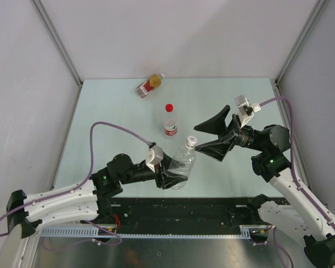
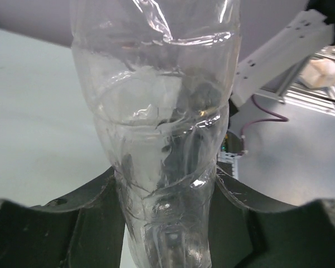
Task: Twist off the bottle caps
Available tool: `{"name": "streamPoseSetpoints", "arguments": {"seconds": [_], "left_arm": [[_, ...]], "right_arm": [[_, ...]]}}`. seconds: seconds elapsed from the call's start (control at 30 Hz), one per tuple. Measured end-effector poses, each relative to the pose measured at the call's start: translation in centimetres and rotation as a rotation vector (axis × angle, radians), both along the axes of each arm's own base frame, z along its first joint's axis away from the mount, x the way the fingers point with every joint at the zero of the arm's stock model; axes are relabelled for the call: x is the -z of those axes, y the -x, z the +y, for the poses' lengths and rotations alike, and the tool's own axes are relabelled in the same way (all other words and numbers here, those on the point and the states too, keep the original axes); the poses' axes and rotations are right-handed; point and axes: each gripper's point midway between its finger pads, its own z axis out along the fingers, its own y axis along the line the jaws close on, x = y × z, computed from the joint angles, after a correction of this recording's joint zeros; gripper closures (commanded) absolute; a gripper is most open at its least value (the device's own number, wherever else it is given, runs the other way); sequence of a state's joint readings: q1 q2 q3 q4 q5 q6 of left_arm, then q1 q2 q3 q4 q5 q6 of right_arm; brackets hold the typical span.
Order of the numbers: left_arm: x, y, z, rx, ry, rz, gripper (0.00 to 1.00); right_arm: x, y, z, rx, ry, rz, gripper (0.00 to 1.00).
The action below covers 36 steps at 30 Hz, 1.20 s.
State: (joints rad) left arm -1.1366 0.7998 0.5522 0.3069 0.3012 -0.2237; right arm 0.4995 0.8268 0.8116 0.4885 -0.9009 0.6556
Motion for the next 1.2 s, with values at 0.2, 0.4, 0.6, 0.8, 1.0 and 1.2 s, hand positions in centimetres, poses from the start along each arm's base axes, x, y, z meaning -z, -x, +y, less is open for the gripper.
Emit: {"name": "streamPoseSetpoints", "arguments": {"seconds": [0.2,0.4,0.6,0.8,1.0,1.2], "left_arm": [[1.7,-2.6,0.7,-0.154,-0.081,0.014,1.00],[3.0,-5.4,1.2,-0.317,-0.190,0.036,1.00],[5.4,-7.0,1.5,-0.433,-0.316,0.042,1.00],[7.4,-8.6,2.3,-0.556,-0.440,0.034,1.00],[8.2,-9.6,3.0,-0.644,-0.526,0.016,1.00],[8.8,-10.3,3.9,-0.720,-0.595,0.010,1.00]], "right_arm": [[0.4,-1.2,-0.1,0.063,0.003,0.044,0.01],[1.2,-3.2,-0.3,0.169,0.009,0.106,0.01],[3.0,-5.8,-0.6,0.282,0.037,0.196,0.01],[6.3,-8.4,-0.7,0.381,0.111,0.322,0.01],[8.1,-9.3,-0.7,0.415,0.155,0.387,0.01],[8.1,-9.9,-0.8,0.436,0.160,0.400,0.01]]}}
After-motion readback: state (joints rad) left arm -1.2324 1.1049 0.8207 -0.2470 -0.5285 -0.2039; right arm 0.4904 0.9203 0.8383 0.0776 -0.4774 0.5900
